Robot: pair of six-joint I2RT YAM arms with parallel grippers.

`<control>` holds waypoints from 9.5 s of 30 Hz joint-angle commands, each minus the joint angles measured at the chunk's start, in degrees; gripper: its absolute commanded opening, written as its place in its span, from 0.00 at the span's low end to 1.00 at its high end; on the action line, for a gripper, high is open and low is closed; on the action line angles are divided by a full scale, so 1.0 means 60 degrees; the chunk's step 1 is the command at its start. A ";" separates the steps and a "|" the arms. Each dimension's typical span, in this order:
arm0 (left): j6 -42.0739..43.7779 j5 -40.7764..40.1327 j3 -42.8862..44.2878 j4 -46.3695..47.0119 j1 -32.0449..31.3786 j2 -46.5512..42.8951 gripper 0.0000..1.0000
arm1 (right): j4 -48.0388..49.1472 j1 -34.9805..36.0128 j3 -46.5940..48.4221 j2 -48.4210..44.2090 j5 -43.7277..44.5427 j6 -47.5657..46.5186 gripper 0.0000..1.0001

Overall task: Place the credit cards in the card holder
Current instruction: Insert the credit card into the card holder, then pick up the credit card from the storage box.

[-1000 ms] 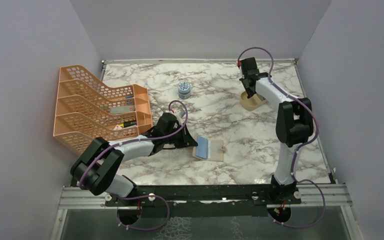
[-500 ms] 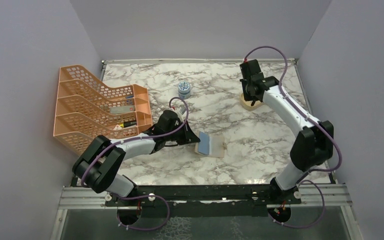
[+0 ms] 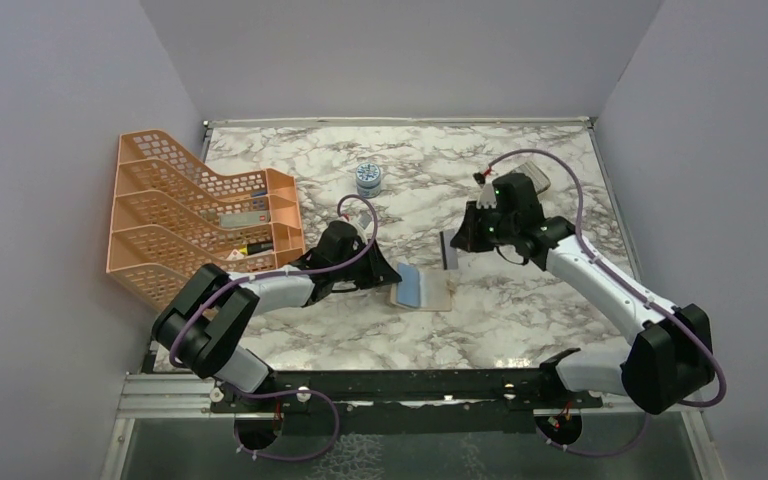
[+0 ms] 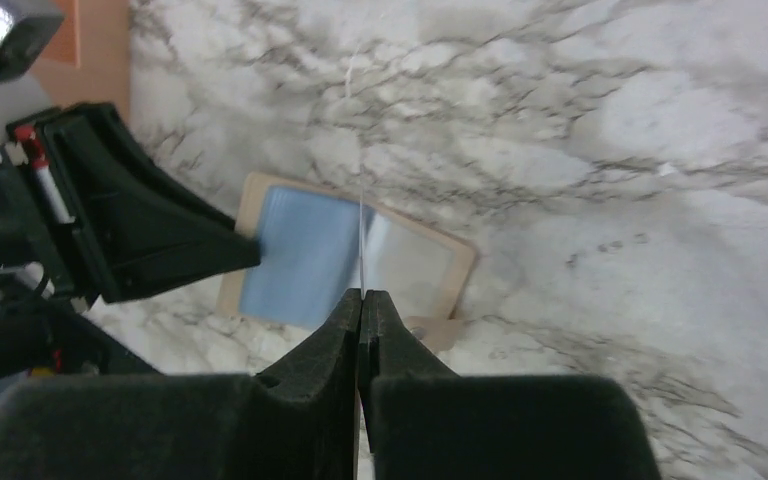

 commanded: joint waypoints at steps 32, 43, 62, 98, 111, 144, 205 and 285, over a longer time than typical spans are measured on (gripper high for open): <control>0.0638 -0.0021 -0.0262 -0.0015 -0.0023 -0.0203 0.18 | 0.4000 0.0174 -0.2658 0.1495 -0.3243 0.2699 0.01; 0.1144 -0.0850 -0.0186 -0.1084 -0.0025 0.0322 0.03 | 0.4584 -0.0142 -0.2841 0.2391 -0.4525 0.2893 0.01; 0.1474 -0.1352 -0.0194 -0.2081 -0.0027 -0.0032 0.04 | 0.5272 -0.0374 -0.3442 0.2683 -0.4748 0.3518 0.01; 0.1416 -0.1405 -0.0255 -0.2073 -0.0024 0.0085 0.05 | 0.6479 -0.0883 -0.3540 0.3611 -0.6069 0.3361 0.01; 0.1405 -0.1360 -0.0296 -0.2050 -0.0031 0.0100 0.05 | 0.6740 -0.0883 -0.3298 0.4182 -0.5892 0.3100 0.01; 0.0654 -0.0912 -0.0749 -0.1288 -0.0155 0.0205 0.05 | 0.8067 -0.0817 -0.3862 0.4287 -0.5344 0.3428 0.01; 0.0581 -0.0927 -0.0767 -0.1003 -0.0301 0.0179 0.05 | 0.5775 0.1290 -0.2707 0.3876 -0.2910 0.3574 0.20; 0.4690 -0.0833 0.2491 -0.7118 0.0003 -0.3972 0.99 | 0.1033 -0.2158 0.6303 0.8275 0.9079 -0.5940 0.50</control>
